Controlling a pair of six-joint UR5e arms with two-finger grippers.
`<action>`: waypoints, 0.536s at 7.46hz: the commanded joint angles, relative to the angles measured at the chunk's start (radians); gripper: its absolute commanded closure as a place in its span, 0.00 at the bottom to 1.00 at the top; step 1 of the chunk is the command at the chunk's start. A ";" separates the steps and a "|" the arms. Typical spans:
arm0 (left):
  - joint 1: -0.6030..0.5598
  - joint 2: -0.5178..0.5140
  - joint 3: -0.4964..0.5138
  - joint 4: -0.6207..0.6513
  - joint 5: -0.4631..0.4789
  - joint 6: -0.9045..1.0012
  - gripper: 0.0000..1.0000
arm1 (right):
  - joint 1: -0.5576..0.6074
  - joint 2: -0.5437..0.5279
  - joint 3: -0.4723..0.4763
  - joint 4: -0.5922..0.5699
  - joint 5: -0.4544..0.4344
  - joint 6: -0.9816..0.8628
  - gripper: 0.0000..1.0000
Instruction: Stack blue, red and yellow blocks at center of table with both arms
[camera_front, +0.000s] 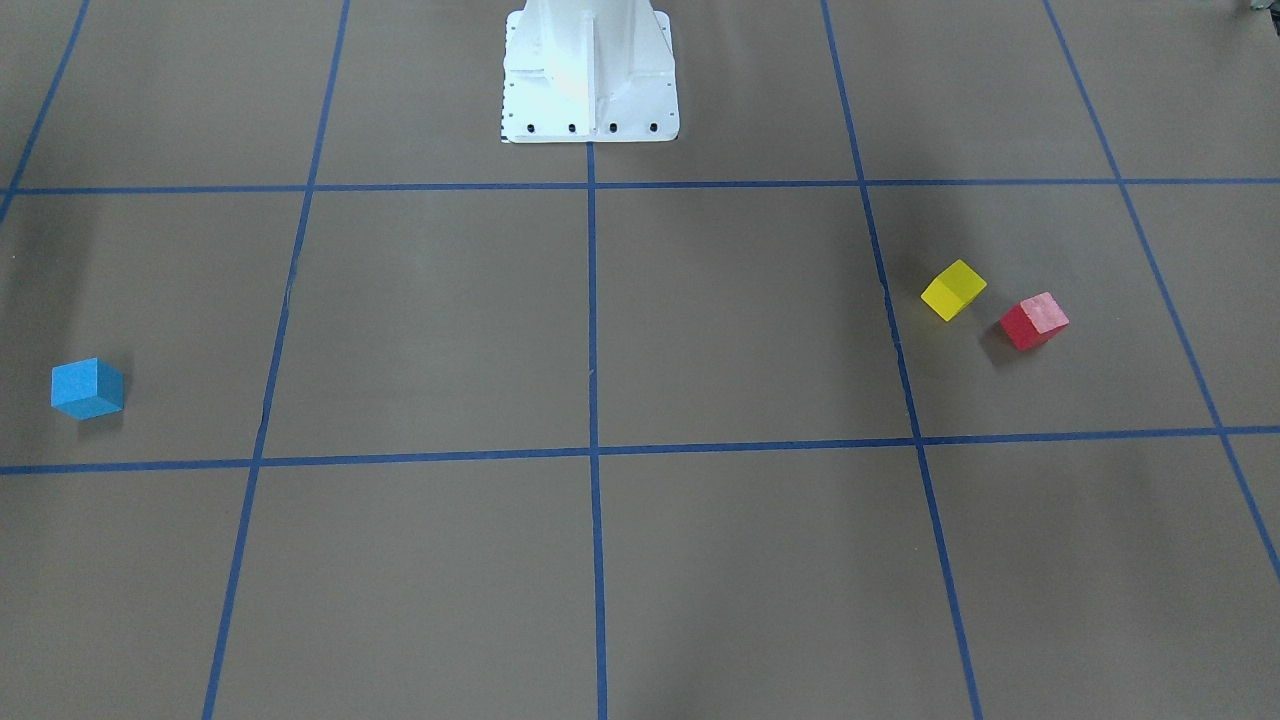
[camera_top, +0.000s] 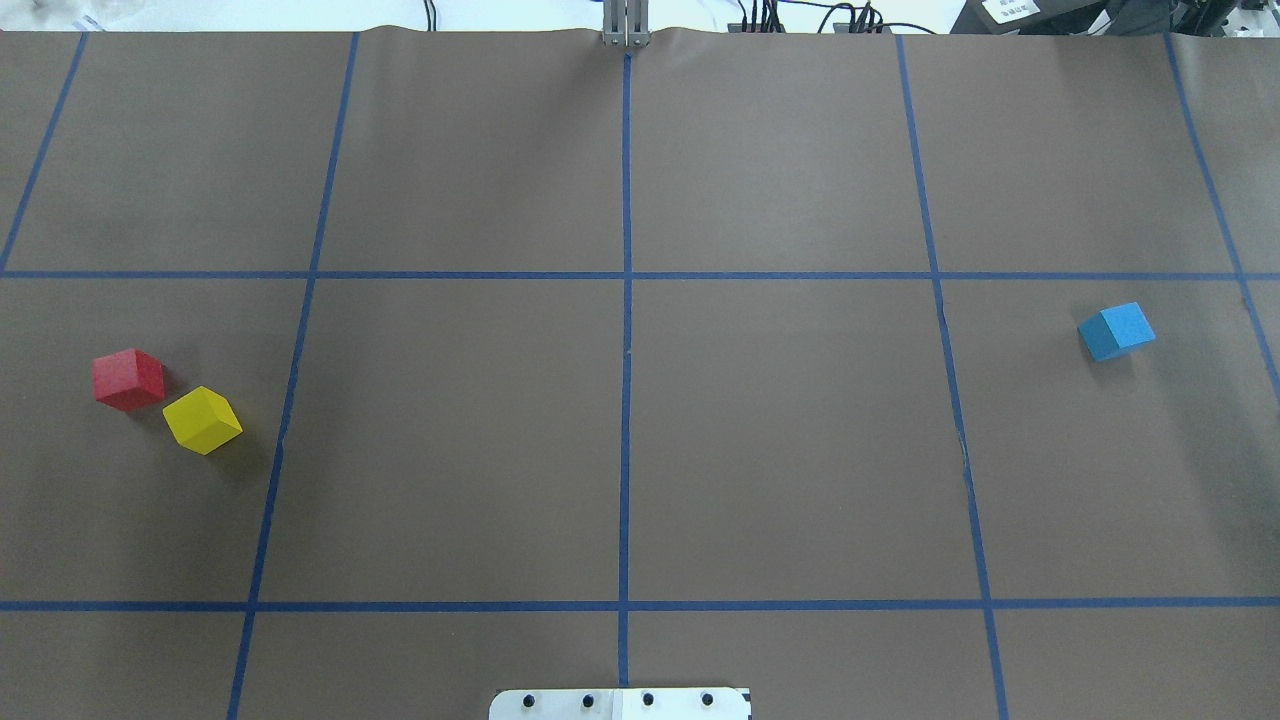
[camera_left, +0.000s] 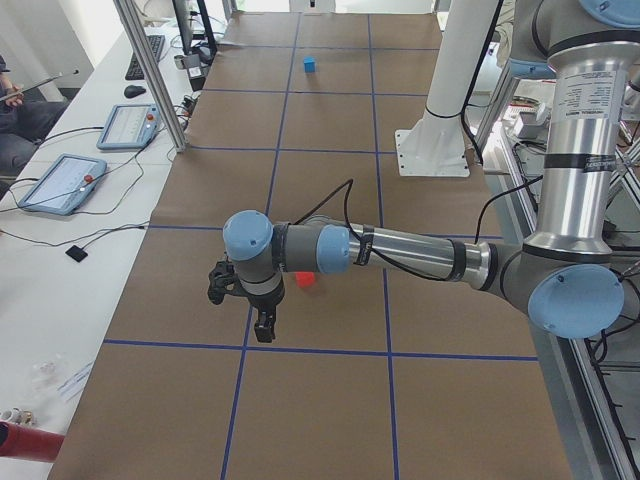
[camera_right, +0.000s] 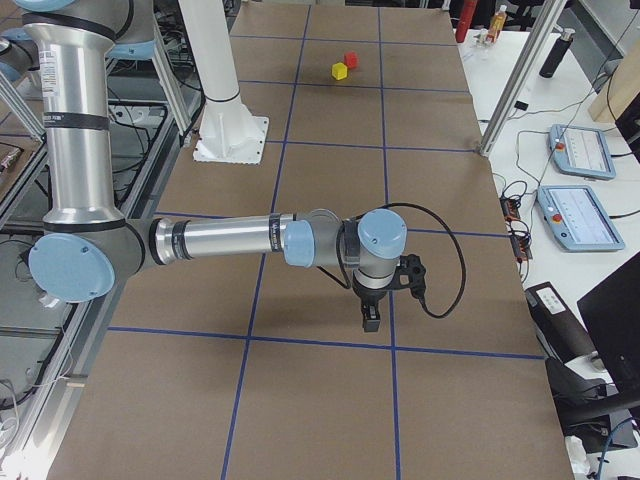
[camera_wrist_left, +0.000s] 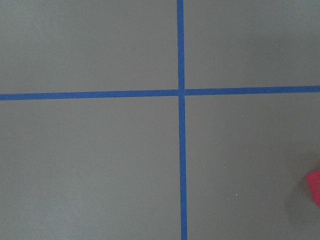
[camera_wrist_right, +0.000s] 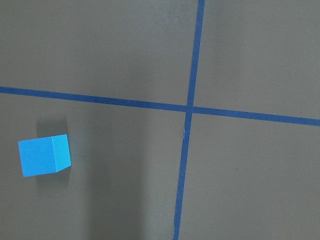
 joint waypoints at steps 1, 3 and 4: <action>0.001 0.005 -0.012 -0.004 -0.001 -0.002 0.00 | -0.005 0.070 0.011 -0.005 -0.008 0.006 0.00; 0.001 0.004 -0.006 -0.008 -0.001 -0.002 0.00 | -0.062 0.061 0.021 0.002 0.034 0.011 0.00; 0.001 0.005 -0.005 -0.008 -0.001 -0.004 0.00 | -0.133 0.075 0.033 0.001 0.036 0.026 0.00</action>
